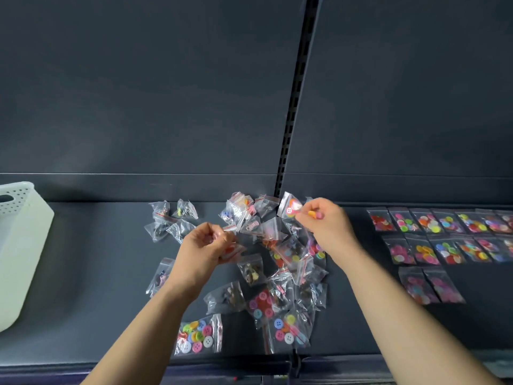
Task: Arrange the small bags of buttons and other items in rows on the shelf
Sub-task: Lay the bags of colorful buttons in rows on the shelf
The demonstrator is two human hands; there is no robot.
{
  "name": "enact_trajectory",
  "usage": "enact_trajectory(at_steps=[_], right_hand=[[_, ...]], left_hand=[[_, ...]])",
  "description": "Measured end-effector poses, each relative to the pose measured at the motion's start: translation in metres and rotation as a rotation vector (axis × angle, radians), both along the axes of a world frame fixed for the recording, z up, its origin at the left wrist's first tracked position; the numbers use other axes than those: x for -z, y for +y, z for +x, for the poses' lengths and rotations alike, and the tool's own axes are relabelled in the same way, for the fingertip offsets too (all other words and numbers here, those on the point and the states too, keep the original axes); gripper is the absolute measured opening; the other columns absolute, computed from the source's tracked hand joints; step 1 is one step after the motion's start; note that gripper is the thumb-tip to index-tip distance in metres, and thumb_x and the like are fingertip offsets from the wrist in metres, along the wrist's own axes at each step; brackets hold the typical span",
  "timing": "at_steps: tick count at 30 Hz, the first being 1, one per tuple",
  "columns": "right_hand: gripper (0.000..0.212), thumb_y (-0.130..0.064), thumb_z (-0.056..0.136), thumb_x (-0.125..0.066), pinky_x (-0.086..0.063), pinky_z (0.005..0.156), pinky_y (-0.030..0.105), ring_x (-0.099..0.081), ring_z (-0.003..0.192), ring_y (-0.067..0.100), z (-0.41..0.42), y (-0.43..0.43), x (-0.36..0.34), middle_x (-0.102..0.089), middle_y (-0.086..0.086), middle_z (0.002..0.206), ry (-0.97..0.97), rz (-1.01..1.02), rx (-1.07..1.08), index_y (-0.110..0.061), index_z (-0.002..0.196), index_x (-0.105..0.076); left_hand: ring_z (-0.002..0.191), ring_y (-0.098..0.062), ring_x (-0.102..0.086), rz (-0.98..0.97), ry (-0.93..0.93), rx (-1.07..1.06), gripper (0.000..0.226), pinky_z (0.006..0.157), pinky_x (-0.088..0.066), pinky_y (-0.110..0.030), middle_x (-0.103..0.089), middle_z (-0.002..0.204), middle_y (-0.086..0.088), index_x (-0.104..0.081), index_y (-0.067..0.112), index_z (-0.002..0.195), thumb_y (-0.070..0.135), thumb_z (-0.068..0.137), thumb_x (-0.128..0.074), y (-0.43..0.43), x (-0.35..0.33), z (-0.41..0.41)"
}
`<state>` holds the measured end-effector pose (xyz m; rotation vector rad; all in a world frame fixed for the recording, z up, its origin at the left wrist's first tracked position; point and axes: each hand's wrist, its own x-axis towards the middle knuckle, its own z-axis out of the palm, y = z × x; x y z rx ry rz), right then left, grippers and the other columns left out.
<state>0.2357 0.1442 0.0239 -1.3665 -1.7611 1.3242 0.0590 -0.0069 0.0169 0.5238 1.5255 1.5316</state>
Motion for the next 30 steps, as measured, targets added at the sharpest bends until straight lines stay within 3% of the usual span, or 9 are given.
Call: enact_trajectory(at_steps=[3,5,7,10,15,20,24,26,30], right_hand=[[0.016,-0.014,0.081,-0.073,-0.037,0.047,0.03,-0.043,0.047,0.014,0.02,-0.019,-0.022,-0.065,-0.01,0.07,0.189,-0.082,0.0,-0.019,0.091,-0.063],[0.03,-0.01,0.08,-0.073,-0.038,0.05,0.024,-0.047,0.05,0.006,0.032,-0.032,-0.029,-0.066,-0.004,0.083,0.267,-0.145,-0.028,-0.027,0.104,-0.065],[0.039,-0.005,0.082,-0.071,-0.037,0.05,0.02,-0.05,0.051,0.0,0.046,-0.042,-0.032,-0.066,0.0,0.087,0.285,-0.186,-0.067,-0.028,0.113,-0.064],[0.034,-0.006,0.081,-0.072,-0.035,0.051,0.021,-0.051,0.055,0.003,0.074,-0.048,-0.033,-0.068,0.001,0.085,0.234,-0.201,-0.13,-0.025,0.109,-0.068],[0.021,-0.027,0.074,-0.078,-0.03,0.045,0.018,-0.036,0.047,0.005,0.13,-0.041,-0.038,-0.065,-0.001,0.071,0.213,-0.239,-0.151,-0.02,0.093,-0.074],[0.008,-0.019,0.08,-0.076,-0.037,0.047,0.019,-0.043,0.049,0.009,0.197,-0.02,-0.04,-0.054,-0.003,0.058,0.051,-0.209,-0.205,-0.014,0.079,-0.069],[0.008,-0.003,0.089,-0.063,-0.037,0.042,0.01,-0.059,0.052,0.006,0.252,-0.001,-0.045,-0.067,-0.002,0.059,0.09,-0.264,-0.25,-0.005,0.082,-0.06],[0.007,-0.004,0.089,-0.063,-0.037,0.042,0.009,-0.064,0.056,0.005,0.276,0.009,-0.044,-0.069,0.002,0.064,0.041,-0.236,-0.267,-0.005,0.083,-0.06],[0.011,-0.02,0.087,-0.069,-0.039,0.046,0.01,-0.049,0.045,-0.004,0.317,0.03,-0.027,-0.058,-0.011,0.054,-0.206,-0.131,-0.272,-0.011,0.081,-0.066]], left_hand=[[0.075,-0.02,-0.066,0.019,0.086,0.106,0.017,0.068,-0.058,-0.026,-0.068,0.088,-0.008,-0.063,0.009,0.098,0.007,0.083,-0.069,0.007,-0.01,0.012],[0.07,-0.011,-0.063,0.024,0.133,0.216,0.03,0.064,-0.055,-0.022,-0.072,0.091,0.003,-0.068,0.016,0.104,0.02,0.075,-0.075,0.015,-0.02,0.031],[0.062,-0.008,-0.061,0.033,0.132,0.306,0.031,0.059,-0.053,-0.021,-0.073,0.089,0.001,-0.07,0.014,0.1,0.027,0.073,-0.074,0.022,-0.027,0.052],[0.054,-0.012,-0.053,0.07,0.156,0.368,0.019,0.053,-0.049,-0.021,-0.063,0.074,-0.013,-0.069,0.003,0.086,0.022,0.083,-0.069,0.03,-0.031,0.079],[0.051,-0.01,-0.049,0.045,0.243,0.451,0.014,0.051,-0.046,-0.021,-0.062,0.07,-0.008,-0.065,-0.002,0.089,0.011,0.09,-0.063,0.045,-0.03,0.123],[0.05,-0.012,-0.049,0.061,0.278,0.434,0.012,0.048,-0.047,-0.021,-0.063,0.064,-0.005,-0.065,0.0,0.087,0.01,0.091,-0.062,0.068,-0.029,0.19],[0.047,-0.012,-0.049,0.049,0.256,0.401,0.012,0.046,-0.048,-0.024,-0.063,0.062,-0.002,-0.066,0.001,0.084,0.012,0.09,-0.064,0.087,-0.024,0.249],[0.045,-0.011,-0.05,0.031,0.245,0.386,0.013,0.045,-0.048,-0.024,-0.067,0.065,-0.003,-0.067,0.001,0.083,0.012,0.089,-0.064,0.095,-0.02,0.275],[0.045,-0.009,-0.053,-0.026,0.235,0.366,0.014,0.046,-0.047,-0.024,-0.068,0.067,-0.008,-0.068,0.004,0.081,0.015,0.089,-0.065,0.106,-0.008,0.319]])
